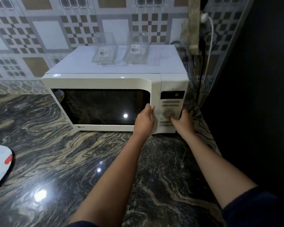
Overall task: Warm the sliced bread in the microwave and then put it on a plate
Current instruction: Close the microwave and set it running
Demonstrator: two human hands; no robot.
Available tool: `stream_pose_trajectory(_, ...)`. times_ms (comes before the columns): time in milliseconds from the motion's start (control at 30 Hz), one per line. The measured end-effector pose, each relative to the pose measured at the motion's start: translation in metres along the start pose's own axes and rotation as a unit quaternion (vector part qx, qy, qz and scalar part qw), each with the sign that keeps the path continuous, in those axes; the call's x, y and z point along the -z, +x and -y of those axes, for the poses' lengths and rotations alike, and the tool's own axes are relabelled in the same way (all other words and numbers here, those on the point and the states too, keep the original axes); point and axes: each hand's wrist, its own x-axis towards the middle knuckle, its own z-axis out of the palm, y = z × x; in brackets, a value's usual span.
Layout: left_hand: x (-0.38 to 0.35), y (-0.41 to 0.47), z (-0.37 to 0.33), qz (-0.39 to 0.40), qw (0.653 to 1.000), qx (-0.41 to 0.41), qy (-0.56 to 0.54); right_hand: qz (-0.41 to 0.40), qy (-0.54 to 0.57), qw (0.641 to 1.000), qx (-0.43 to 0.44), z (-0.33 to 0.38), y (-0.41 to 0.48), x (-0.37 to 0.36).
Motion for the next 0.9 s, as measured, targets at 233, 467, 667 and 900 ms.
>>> stream_pose_trajectory(233,0.004,-0.002,-0.020,0.007,0.999,-0.034,-0.018,-0.036,0.051,0.998,-0.004,0.013,-0.005,0.018)
stream_pose_trajectory(467,-0.002,-0.007,-0.007,-0.022,0.997,0.012,-0.072,-0.025,0.020,0.999,-0.013,0.000,-0.013,0.005)
stream_pose_trajectory(667,-0.011,-0.054,0.051,0.052,0.995,0.083,0.031,0.068,-0.160,0.984,-0.023,-0.051,-0.060,-0.002)
stream_pose_trajectory(900,-0.030,-0.095,0.093,0.158,0.936,0.057,0.308,0.116,-0.422,0.898,0.049,-0.098,-0.084,-0.014)
